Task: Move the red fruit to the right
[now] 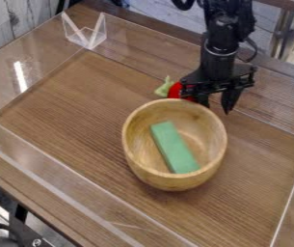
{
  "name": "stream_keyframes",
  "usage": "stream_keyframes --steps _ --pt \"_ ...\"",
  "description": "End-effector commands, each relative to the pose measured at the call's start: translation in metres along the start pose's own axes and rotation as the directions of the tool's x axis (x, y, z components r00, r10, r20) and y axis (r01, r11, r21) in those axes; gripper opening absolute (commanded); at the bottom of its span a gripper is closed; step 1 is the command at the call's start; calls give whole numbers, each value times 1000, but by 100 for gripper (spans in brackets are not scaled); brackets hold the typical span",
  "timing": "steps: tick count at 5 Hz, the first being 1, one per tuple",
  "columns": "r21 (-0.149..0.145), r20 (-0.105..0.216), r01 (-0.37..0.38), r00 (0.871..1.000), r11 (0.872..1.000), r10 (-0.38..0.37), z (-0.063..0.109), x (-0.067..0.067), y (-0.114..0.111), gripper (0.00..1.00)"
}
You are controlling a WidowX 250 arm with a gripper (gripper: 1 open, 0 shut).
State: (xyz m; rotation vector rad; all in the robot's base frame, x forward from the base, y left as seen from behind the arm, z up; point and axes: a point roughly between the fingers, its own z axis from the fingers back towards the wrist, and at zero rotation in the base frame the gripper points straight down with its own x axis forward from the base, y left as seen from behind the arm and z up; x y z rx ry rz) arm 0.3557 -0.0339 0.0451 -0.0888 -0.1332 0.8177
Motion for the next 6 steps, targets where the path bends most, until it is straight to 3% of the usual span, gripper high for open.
stream_keyframes --steps 1,2,3,6 --pt "-55 48 -76 996 996 79 29 1 -5 100" --pt "-55 46 -60 997 997 62 27 1 -4 0" --pt "-58 40 -43 998 997 45 27 3 -3 0" --pt "-120 6 -19 1000 993 20 37 24 -4 0"
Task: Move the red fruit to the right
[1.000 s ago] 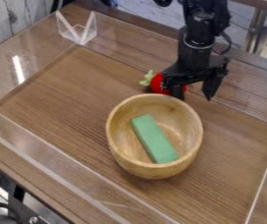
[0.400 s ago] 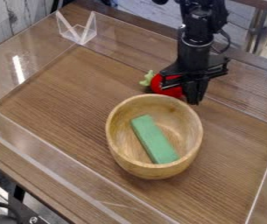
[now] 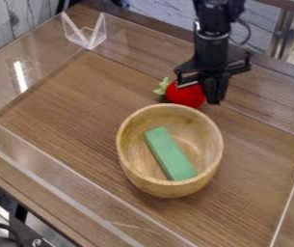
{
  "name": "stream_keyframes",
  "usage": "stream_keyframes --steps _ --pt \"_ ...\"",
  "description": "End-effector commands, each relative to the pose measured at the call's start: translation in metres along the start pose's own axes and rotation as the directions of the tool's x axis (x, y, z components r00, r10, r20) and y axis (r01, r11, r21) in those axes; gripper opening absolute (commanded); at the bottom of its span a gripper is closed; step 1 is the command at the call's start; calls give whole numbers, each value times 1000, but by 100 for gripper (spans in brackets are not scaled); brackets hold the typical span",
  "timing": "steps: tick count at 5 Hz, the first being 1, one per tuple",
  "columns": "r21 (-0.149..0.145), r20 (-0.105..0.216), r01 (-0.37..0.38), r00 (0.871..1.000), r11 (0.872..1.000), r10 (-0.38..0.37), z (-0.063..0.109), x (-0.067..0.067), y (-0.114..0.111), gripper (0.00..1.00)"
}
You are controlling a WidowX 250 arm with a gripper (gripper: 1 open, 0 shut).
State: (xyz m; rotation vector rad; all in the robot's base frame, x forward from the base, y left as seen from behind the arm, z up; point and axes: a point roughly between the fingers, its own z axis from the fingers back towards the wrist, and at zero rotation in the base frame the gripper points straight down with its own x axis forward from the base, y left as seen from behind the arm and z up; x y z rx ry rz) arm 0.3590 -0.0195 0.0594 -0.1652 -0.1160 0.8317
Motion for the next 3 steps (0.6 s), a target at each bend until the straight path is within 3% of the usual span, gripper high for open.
stream_keyframes --steps 1,3 --pt "-77 45 13 999 997 -10 23 18 -8 0" --pt "-82 61 -75 995 994 80 5 28 3 0"
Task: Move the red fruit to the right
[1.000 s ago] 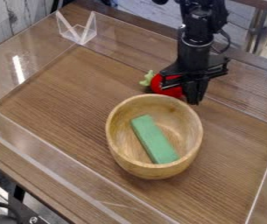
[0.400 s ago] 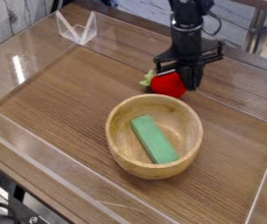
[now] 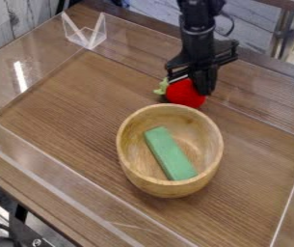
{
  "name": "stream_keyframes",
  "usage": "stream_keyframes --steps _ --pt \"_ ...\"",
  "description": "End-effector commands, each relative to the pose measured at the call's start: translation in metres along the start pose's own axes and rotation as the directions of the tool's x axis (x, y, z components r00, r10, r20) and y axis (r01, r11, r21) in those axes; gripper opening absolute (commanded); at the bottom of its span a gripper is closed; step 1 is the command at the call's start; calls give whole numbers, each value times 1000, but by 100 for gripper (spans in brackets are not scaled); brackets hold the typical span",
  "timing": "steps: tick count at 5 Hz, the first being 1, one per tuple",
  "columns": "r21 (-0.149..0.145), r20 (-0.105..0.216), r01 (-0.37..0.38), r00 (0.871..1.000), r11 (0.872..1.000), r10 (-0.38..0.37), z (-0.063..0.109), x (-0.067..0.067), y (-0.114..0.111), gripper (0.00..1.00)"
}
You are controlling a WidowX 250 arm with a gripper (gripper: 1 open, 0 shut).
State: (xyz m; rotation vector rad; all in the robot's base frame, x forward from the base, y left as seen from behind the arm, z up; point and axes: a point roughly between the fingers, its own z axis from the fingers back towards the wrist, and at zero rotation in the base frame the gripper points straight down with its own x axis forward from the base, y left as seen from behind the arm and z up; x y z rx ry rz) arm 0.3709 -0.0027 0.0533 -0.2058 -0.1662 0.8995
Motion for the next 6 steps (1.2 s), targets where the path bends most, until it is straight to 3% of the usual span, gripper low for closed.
stream_keyframes --steps 1,2,4,6 --pt "-25 29 -2 1000 1000 3 4 6 3 0" --pt "-21 28 0 1000 1000 0 -2 5 6 0" --pt "-15 24 -3 1000 1000 4 6 15 9 0" --pt "5 66 -151 986 989 150 0 26 17 0"
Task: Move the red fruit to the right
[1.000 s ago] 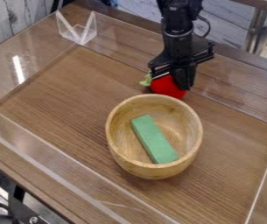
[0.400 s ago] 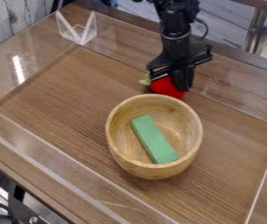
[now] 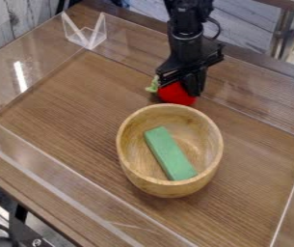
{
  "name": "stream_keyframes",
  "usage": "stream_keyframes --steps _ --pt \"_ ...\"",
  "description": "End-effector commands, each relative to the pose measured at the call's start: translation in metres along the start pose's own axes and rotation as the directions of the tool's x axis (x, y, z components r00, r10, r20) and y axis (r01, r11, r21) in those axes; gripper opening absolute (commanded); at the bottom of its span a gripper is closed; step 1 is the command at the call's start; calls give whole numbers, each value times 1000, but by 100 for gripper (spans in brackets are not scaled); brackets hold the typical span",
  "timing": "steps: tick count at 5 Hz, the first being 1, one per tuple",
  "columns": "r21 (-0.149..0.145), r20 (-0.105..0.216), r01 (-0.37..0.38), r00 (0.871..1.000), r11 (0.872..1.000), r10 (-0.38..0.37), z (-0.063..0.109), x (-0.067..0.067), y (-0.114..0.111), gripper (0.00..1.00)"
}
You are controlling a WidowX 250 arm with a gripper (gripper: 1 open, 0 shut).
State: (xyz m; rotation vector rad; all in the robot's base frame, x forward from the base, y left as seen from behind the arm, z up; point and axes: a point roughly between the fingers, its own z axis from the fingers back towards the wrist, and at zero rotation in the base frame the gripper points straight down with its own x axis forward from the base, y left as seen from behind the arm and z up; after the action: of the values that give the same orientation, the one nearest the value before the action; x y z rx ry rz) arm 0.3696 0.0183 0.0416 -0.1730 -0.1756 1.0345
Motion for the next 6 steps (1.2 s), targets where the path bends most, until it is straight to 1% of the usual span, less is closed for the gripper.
stream_keyframes --steps 1,2,3,4,5,6 --pt "-18 21 20 1000 1000 -20 1 10 2 0" --pt "-12 17 63 998 998 -62 -5 7 6 0" --pt "-2 16 73 997 997 -73 -18 5 10 100" --pt "5 27 39 999 999 -39 -24 -1 12 0" --pt "-13 33 28 999 1000 -28 -16 -9 8 0" --pt "-52 30 107 994 993 -105 8 -16 -2 0"
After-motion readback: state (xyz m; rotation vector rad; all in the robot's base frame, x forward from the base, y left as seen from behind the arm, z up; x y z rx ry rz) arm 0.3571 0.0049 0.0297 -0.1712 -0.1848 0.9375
